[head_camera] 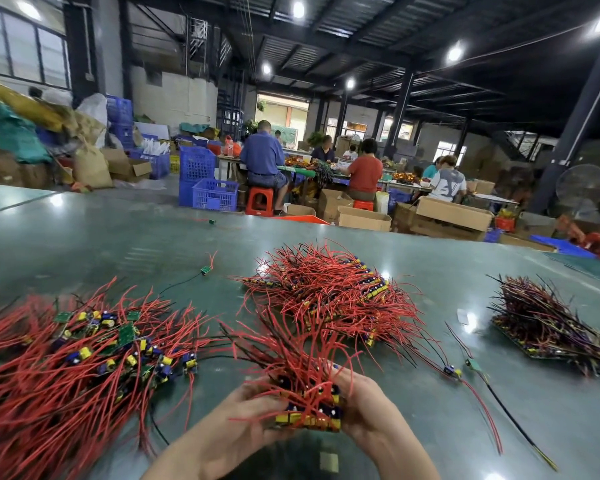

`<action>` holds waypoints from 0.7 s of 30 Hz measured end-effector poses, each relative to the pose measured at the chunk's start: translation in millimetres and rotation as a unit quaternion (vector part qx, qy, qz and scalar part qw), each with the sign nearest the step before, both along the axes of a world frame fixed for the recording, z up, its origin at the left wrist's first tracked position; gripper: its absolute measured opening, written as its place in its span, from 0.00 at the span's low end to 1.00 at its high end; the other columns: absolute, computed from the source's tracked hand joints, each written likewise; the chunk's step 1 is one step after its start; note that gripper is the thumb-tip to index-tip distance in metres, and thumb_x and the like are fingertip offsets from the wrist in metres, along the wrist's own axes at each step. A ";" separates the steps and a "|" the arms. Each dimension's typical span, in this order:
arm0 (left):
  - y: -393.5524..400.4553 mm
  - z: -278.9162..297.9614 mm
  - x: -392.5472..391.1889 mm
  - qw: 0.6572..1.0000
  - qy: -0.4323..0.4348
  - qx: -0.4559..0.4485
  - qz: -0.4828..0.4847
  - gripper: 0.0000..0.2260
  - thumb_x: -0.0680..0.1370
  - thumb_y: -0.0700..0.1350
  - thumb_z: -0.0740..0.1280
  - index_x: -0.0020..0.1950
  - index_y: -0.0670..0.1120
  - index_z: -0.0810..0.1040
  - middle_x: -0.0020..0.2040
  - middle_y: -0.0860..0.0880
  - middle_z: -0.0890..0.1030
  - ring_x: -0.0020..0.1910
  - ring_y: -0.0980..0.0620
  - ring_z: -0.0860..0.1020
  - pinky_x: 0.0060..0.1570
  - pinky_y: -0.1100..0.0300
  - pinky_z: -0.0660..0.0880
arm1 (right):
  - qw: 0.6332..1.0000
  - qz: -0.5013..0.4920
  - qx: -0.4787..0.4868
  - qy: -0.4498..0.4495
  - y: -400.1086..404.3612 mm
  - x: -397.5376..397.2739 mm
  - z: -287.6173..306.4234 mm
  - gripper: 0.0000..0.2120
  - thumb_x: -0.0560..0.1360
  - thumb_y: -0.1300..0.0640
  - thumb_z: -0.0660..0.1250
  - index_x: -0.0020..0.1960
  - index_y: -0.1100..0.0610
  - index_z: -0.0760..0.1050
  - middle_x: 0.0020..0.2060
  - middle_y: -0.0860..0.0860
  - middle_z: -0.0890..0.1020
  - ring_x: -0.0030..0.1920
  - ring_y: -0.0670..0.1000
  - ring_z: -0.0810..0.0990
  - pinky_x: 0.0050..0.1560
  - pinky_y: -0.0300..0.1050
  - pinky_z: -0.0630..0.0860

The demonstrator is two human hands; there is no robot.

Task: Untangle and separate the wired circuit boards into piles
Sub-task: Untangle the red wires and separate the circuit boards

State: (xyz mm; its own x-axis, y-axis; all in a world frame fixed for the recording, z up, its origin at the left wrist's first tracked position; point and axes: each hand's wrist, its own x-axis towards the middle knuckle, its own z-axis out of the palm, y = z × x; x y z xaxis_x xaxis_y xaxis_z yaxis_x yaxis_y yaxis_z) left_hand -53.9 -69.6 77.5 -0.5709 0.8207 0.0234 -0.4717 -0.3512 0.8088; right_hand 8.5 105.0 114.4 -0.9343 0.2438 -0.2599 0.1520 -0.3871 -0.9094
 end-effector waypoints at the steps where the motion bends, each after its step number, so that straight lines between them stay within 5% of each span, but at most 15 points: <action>1: 1.0 1.2 1.7 1.000 0.005 -0.019 0.011 0.15 0.64 0.30 0.72 0.50 0.38 0.83 0.50 0.34 0.82 0.44 0.40 0.82 0.43 0.48 0.81 | 1.000 0.001 0.014 0.001 -0.3 1.1 0.4 0.08 0.74 0.65 0.64 0.47 0.64 0.82 0.40 0.60 0.84 0.35 0.55 0.82 0.39 0.48 0.79; 6: 2.4 4.9 7.7 0.995 0.038 -0.068 0.057 0.21 0.62 0.36 0.72 0.55 0.39 0.81 0.54 0.36 0.82 0.53 0.39 0.81 0.50 0.45 0.79 | 0.995 -0.009 0.092 0.026 -3.4 3.9 -1.6 0.09 0.75 0.64 0.65 0.53 0.63 0.79 0.44 0.61 0.84 0.37 0.54 0.83 0.34 0.43 0.78; 10: -2.9 4.7 2.2 0.997 0.019 -0.029 0.073 0.13 0.65 0.27 0.70 0.46 0.39 0.84 0.47 0.37 0.84 0.44 0.43 0.84 0.42 0.49 0.81 | 0.997 -0.007 0.047 0.059 -4.9 1.6 0.7 0.14 0.74 0.60 0.65 0.57 0.64 0.77 0.49 0.63 0.83 0.46 0.58 0.83 0.48 0.51 0.79; 14: -10.0 5.1 -2.6 0.998 -0.001 0.015 0.067 0.15 0.62 0.29 0.73 0.47 0.36 0.84 0.48 0.35 0.83 0.45 0.41 0.83 0.39 0.52 0.81 | 0.992 0.018 0.096 0.081 -7.0 2.8 1.7 0.10 0.75 0.65 0.64 0.55 0.61 0.79 0.49 0.59 0.84 0.50 0.54 0.83 0.55 0.47 0.77; 17: -12.0 2.3 -4.9 0.997 0.019 -0.010 0.070 0.17 0.59 0.26 0.75 0.45 0.38 0.85 0.46 0.36 0.83 0.43 0.43 0.84 0.39 0.54 0.80 | 0.991 0.030 0.115 0.068 -6.9 2.2 -0.3 0.09 0.75 0.67 0.63 0.52 0.64 0.80 0.48 0.61 0.84 0.47 0.54 0.83 0.50 0.44 0.78; 21: -12.9 -0.9 -5.5 0.995 0.054 -0.024 0.081 0.24 0.47 0.41 0.84 0.41 0.41 0.85 0.41 0.40 0.85 0.39 0.46 0.84 0.39 0.54 0.81 | 0.981 0.061 0.176 0.062 -6.0 3.1 0.1 0.09 0.76 0.65 0.64 0.52 0.63 0.81 0.50 0.62 0.83 0.51 0.59 0.81 0.60 0.56 0.75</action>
